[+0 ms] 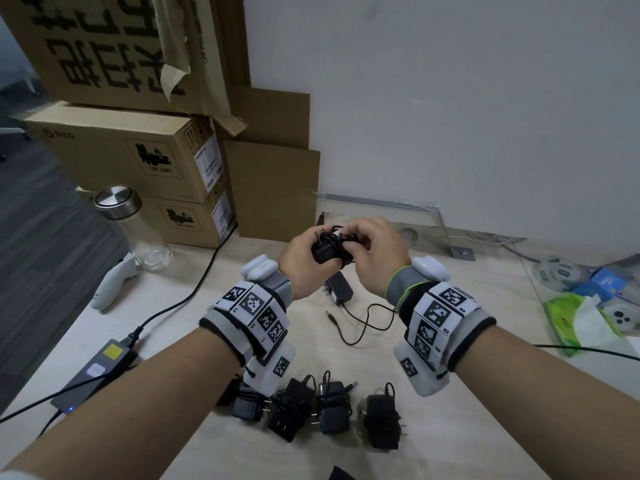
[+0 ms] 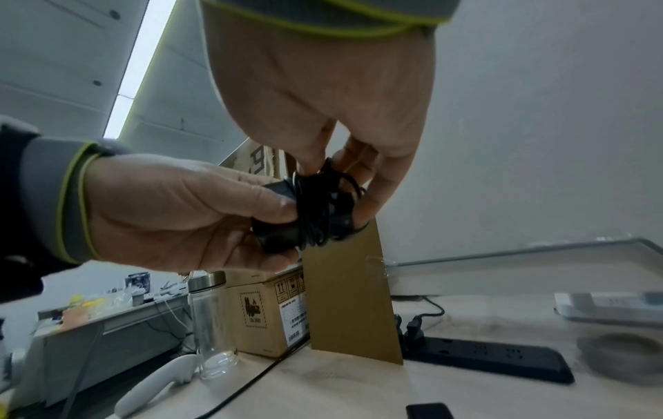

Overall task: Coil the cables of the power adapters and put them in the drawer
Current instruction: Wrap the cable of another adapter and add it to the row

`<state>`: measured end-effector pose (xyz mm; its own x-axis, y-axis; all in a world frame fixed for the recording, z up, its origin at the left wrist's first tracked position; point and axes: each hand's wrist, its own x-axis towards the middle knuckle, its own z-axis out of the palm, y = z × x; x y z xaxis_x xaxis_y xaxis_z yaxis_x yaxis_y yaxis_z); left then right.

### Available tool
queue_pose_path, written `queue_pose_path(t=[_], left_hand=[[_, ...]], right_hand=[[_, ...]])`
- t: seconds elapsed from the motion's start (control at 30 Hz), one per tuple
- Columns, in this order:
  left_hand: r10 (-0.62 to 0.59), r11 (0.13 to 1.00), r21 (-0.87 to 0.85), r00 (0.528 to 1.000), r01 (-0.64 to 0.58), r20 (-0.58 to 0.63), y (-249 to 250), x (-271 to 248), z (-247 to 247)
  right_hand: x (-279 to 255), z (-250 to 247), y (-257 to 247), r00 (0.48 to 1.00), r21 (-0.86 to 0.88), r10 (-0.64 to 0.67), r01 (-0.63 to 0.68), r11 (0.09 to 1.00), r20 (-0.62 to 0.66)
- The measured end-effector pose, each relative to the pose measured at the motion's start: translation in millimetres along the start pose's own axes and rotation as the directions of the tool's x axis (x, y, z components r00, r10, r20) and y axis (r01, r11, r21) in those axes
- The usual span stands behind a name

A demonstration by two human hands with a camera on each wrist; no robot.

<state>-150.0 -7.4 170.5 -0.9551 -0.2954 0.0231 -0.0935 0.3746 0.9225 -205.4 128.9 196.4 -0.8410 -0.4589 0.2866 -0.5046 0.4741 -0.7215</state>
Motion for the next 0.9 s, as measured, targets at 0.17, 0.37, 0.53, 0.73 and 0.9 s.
queue_pose_path(t=[0.17, 0.37, 0.53, 0.73, 0.9], left_hand=[[-0.065, 0.99, 0.124, 0.997, 0.069, -0.035, -21.6, 0.1, -2.1], [-0.025, 0.941, 0.338, 0.999, 0.01, 0.039, -33.1, -7.2, -8.6], [0.022, 0.91, 0.412, 0.996, -0.054, 0.083, -41.0, -12.4, -7.4], [-0.003, 0.975, 0.221, 1.0, 0.003, 0.001, -57.8, -22.1, -3.5], [0.021, 0.984, 0.171, 0.995, -0.038, 0.1, -60.7, -26.8, 1.1]], right_hand=[[-2.4, 6.6, 0.1, 0.999, 0.052, 0.037, -0.036, 0.998, -0.022], [-16.1, 12.3, -4.8, 0.993, 0.08, 0.057, -0.065, 0.995, 0.1], [-22.0, 16.6, 1.0, 0.994, 0.189, 0.095, -0.104, 0.977, 0.054], [-17.3, 17.0, 10.0, 0.982, 0.287, 0.187, -0.185, 0.94, 0.019], [-16.2, 20.9, 11.5, 0.97, 0.345, 0.239, -0.238, 0.908, 0.041]])
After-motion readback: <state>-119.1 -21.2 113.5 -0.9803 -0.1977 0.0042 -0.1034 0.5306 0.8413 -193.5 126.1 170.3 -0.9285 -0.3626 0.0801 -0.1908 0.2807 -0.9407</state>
